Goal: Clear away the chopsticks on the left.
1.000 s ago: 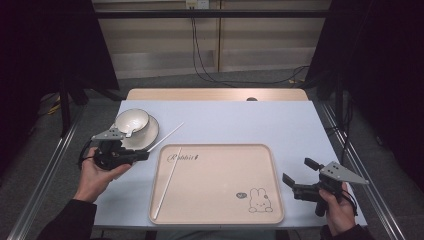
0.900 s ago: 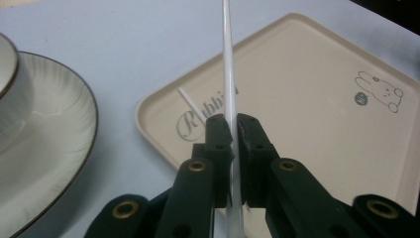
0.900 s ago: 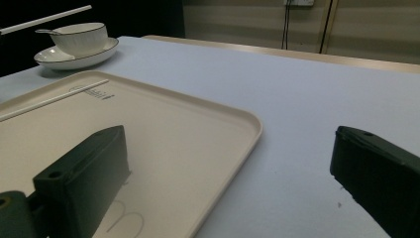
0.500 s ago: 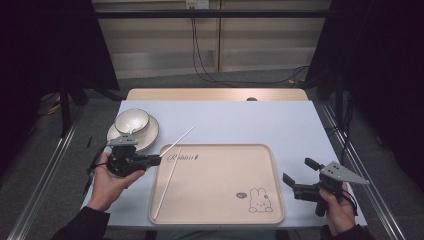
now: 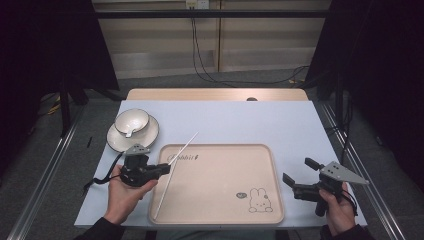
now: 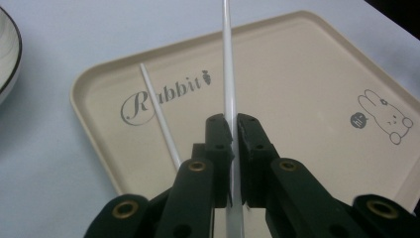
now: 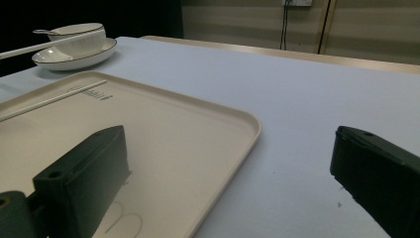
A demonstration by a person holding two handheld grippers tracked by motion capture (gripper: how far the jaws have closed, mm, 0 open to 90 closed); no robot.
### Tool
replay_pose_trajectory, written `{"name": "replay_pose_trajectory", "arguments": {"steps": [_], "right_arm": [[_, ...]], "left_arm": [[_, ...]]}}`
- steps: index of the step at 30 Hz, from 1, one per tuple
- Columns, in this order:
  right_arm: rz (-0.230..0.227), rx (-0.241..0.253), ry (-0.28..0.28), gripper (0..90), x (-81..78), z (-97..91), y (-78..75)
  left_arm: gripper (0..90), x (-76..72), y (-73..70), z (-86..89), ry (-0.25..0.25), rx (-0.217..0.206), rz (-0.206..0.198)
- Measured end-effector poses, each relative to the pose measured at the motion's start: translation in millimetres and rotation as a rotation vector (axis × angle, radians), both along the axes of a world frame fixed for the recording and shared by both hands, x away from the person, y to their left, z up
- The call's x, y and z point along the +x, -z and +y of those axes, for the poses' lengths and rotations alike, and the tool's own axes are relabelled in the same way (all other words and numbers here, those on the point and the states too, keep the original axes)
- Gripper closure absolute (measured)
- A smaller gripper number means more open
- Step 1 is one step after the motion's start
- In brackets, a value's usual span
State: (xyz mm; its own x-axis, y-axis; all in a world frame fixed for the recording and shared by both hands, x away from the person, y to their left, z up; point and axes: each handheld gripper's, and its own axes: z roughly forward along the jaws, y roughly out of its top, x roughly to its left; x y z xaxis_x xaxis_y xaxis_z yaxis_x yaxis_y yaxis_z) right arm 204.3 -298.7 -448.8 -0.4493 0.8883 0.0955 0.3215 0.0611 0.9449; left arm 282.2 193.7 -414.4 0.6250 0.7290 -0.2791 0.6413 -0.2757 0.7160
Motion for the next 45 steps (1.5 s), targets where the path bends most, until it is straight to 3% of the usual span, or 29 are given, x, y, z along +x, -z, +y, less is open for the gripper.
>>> {"name": "replay_pose_trajectory", "arguments": {"steps": [3,9,12,15,18,24,45], "right_arm": [[-0.001,-0.001,0.0,1.2,0.0,0.0,0.0],[0.0,-0.002,-0.001,1.2,-0.2,0.3,-0.1],[-0.003,-0.003,-0.002,1.2,-0.3,0.3,-0.1],[-0.003,-0.003,-0.003,1.2,-0.2,0.4,-0.1],[-0.004,-0.004,-0.006,1.2,0.0,0.5,0.0],[-0.003,-0.005,-0.005,1.2,-0.1,0.9,0.0],[-0.004,-0.008,-0.007,1.2,0.1,0.6,0.2]], "left_arm": [[84.9,-4.1,4.2,-2.3,-0.049,0.023,0.02],[84.9,-8.3,11.3,-7.2,-0.126,0.032,0.066],[84.9,-9.5,15.4,-10.2,-0.17,0.047,0.072],[84.9,-11.3,17.9,-11.4,-0.176,0.059,0.057],[84.9,-11.9,20.7,-12.6,-0.184,0.058,0.074],[84.9,-12.8,30.1,-19.2,-0.21,0.115,0.107],[84.4,-5.0,46.0,-30.8,-0.218,0.143,0.18]]}}
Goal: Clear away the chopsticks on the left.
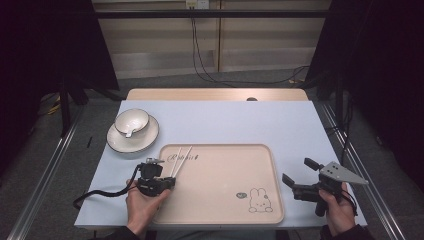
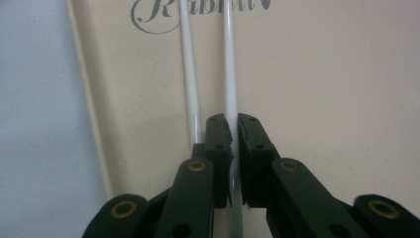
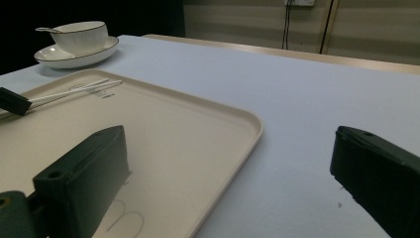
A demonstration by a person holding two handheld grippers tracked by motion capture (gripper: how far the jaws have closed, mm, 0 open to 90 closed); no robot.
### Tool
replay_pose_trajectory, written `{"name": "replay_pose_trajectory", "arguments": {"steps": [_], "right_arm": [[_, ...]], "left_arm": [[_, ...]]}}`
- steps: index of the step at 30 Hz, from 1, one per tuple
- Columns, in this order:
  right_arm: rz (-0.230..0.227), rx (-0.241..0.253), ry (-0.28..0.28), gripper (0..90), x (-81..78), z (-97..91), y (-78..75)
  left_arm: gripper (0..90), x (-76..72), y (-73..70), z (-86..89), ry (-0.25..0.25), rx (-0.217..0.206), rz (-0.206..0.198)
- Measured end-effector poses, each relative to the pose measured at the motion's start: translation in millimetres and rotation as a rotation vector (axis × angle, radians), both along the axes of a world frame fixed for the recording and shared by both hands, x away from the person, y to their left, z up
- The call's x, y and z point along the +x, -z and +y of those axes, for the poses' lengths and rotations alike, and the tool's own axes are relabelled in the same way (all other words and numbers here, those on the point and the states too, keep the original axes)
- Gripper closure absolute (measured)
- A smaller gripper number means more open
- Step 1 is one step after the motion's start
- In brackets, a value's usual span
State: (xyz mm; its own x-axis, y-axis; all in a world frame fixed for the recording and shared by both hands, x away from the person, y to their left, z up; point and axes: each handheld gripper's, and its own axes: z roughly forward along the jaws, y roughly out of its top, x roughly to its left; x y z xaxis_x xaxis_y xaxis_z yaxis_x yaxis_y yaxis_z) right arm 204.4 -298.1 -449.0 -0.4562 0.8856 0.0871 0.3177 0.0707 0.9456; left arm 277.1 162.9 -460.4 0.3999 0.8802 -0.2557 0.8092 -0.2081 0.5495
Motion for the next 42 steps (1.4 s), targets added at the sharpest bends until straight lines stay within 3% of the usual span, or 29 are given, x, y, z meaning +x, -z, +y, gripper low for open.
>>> {"name": "replay_pose_trajectory", "arguments": {"steps": [11,17,21,24,26,29,32,34,36,40,42], "right_arm": [[0.001,-0.002,0.0,1.2,0.0,0.1,0.1],[0.004,-0.002,0.001,1.2,0.1,0.1,0.2],[0.002,-0.002,0.001,1.2,0.2,-0.1,0.2],[0.0,0.0,0.001,1.2,0.0,-0.1,0.0],[0.0,0.002,0.001,1.2,-0.4,-0.1,-0.2],[-0.003,0.003,0.002,1.2,-0.3,-0.3,-0.2],[-0.002,0.002,0.002,1.2,0.0,-0.1,-0.1],[-0.002,0.003,0.003,1.2,-0.2,-0.1,-0.2],[-0.001,0.003,0.005,1.2,-0.2,-0.3,-0.2],[-0.004,0.003,0.006,1.2,-0.3,-0.1,-0.2],[-0.003,0.003,0.006,1.2,-0.2,-0.2,-0.1]], "left_arm": [[81.5,0.5,1.1,-0.5,0.026,-0.004,-0.014],[72.6,0.5,-0.8,0.7,0.076,-0.024,-0.036],[63.1,-1.7,-7.6,4.6,0.134,-0.064,-0.096],[48.5,-4.0,-13.0,9.4,0.178,-0.071,-0.144],[41.8,-5.2,-17.6,16.4,0.192,-0.111,-0.191],[23.7,-4.8,-27.1,29.2,0.215,-0.105,-0.296],[9.8,-3.0,-33.1,41.1,0.229,-0.108,-0.339],[6.2,-2.8,-34.2,51.4,0.242,-0.151,-0.352],[1.8,-3.1,-32.5,59.9,0.282,-0.147,-0.366],[2.6,-4.8,-31.6,79.6,0.266,-0.167,-0.389],[2.4,-8.3,-32.6,85.1,0.222,-0.084,-0.434]]}}
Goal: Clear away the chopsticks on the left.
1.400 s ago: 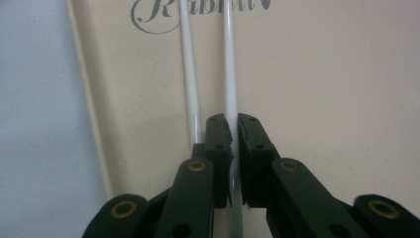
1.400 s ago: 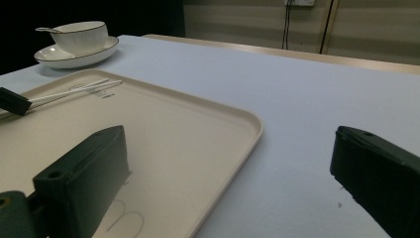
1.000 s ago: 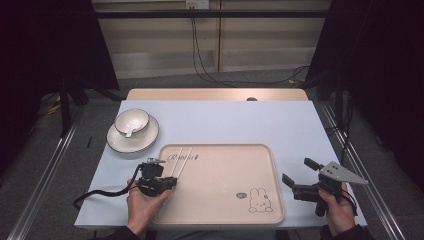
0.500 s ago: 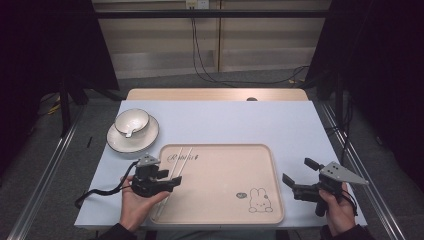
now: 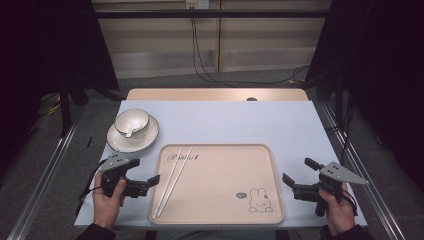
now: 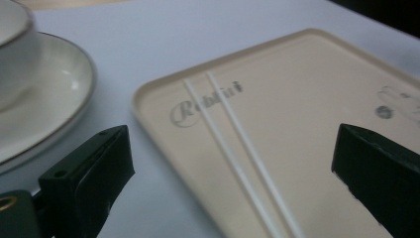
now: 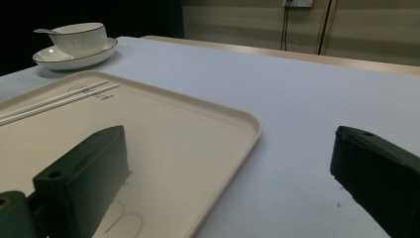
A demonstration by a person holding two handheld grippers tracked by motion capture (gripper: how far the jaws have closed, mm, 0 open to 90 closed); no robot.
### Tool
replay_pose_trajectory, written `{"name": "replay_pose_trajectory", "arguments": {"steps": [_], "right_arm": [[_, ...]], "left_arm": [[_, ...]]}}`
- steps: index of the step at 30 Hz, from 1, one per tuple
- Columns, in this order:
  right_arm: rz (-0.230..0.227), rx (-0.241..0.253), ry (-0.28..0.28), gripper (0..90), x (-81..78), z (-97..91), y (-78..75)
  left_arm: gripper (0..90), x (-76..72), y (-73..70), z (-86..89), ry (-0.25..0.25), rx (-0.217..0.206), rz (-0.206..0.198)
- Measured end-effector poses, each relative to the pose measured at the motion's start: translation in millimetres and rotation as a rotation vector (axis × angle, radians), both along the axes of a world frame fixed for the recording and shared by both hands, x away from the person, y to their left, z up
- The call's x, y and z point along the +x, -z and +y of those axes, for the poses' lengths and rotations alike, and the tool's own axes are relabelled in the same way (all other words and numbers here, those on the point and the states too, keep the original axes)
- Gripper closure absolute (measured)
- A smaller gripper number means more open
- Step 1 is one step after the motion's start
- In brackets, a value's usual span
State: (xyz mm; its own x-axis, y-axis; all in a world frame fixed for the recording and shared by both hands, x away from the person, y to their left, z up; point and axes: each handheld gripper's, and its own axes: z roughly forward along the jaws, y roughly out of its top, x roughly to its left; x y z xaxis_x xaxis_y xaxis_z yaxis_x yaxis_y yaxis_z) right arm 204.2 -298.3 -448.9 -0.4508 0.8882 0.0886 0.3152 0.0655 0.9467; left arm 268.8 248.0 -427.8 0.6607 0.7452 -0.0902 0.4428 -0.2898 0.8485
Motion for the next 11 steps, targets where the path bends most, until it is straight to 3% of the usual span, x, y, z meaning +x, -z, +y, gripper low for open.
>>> {"name": "replay_pose_trajectory", "arguments": {"steps": [2,4,6,7,8,9,11], "right_arm": [[-0.003,-0.002,0.002,1.2,-0.1,-0.2,0.0],[0.0,0.001,0.006,1.2,-0.8,-0.2,-0.1],[-0.006,0.002,0.008,1.2,-0.8,-0.9,-0.2],[-0.006,0.002,0.008,1.1,-0.7,-1.1,-0.2],[-0.011,-0.001,0.007,1.1,-0.3,-1.3,0.0],[-0.011,-0.002,0.007,1.1,-0.3,-1.1,0.0],[-0.014,-0.007,0.008,1.1,0.4,-1.4,0.3]], "left_arm": [[2.3,-3.9,0.6,3.5,-0.091,0.064,-0.09],[2.3,-7.5,2.8,9.7,-0.128,0.074,-0.133],[2.1,-9.9,6.7,21.4,-0.089,-0.028,-0.173],[1.7,-9.7,8.2,26.7,-0.074,-0.068,-0.171],[1.4,-9.0,8.4,30.9,-0.077,-0.08,-0.15],[1.3,-9.0,7.8,32.5,-0.112,-0.062,-0.152],[2.2,-8.4,8.6,34.4,-0.133,-0.055,-0.166]]}}
